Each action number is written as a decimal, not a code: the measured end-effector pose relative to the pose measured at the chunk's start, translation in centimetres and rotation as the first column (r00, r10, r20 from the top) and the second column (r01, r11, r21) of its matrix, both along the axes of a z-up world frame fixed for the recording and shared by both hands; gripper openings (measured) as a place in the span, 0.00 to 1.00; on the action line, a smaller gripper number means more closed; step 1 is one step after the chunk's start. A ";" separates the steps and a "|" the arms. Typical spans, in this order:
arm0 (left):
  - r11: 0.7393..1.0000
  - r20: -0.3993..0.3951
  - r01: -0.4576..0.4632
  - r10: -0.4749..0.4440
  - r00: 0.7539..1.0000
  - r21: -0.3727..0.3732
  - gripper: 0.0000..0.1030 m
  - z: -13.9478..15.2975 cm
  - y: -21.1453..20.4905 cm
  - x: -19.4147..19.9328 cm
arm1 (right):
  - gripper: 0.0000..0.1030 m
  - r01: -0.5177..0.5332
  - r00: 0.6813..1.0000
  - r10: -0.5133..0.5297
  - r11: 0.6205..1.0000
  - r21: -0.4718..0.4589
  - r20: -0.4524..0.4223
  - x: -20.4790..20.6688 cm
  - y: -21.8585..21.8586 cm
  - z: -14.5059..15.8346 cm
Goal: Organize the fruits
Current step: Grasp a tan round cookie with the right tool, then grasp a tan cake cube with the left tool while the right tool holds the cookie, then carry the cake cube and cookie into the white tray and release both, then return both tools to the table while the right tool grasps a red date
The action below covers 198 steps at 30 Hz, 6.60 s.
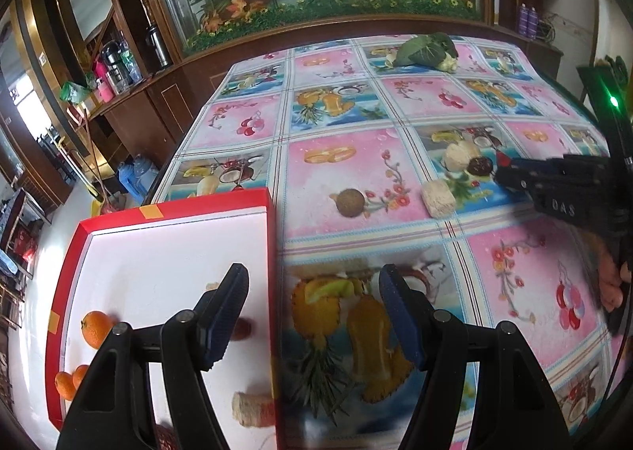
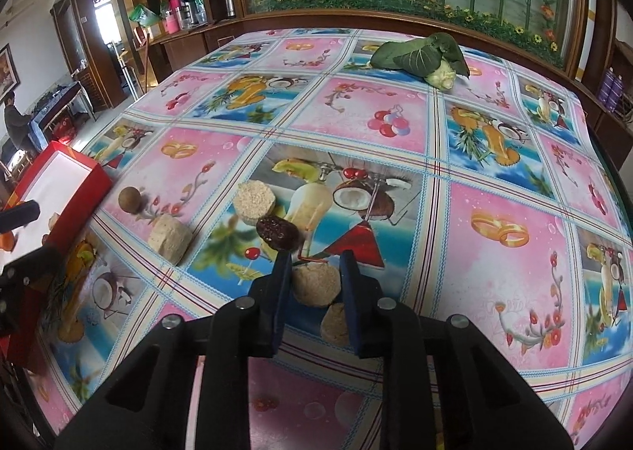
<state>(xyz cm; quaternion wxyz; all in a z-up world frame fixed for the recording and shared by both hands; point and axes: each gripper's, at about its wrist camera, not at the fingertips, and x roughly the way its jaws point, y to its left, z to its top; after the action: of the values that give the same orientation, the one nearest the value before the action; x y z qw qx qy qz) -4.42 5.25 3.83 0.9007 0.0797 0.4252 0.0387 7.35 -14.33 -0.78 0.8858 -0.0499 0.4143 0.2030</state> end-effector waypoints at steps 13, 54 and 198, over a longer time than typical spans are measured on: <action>0.992 -0.021 0.117 -0.118 0.993 -0.052 0.66 0.3 -4.1 2.8 | 0.26 0.183 0.980 -0.195 0.965 0.189 0.050 0.8 -5.1 3.3; 0.981 0.064 0.117 -0.108 0.992 -0.154 0.24 1.8 -3.7 0.5 | 0.26 0.310 0.947 -0.321 0.929 0.202 0.019 1.3 -6.9 2.4; 0.974 0.123 -0.221 0.214 0.969 0.050 0.75 0.6 6.9 -7.5 | 0.27 0.279 0.960 -0.249 0.900 0.335 -0.130 -5.7 -2.7 2.0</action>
<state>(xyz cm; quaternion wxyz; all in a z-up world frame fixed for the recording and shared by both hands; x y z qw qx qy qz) -11.87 12.19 4.41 0.9114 0.0586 0.3765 0.1553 1.61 -17.02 1.17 0.8815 0.1737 0.4115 0.1532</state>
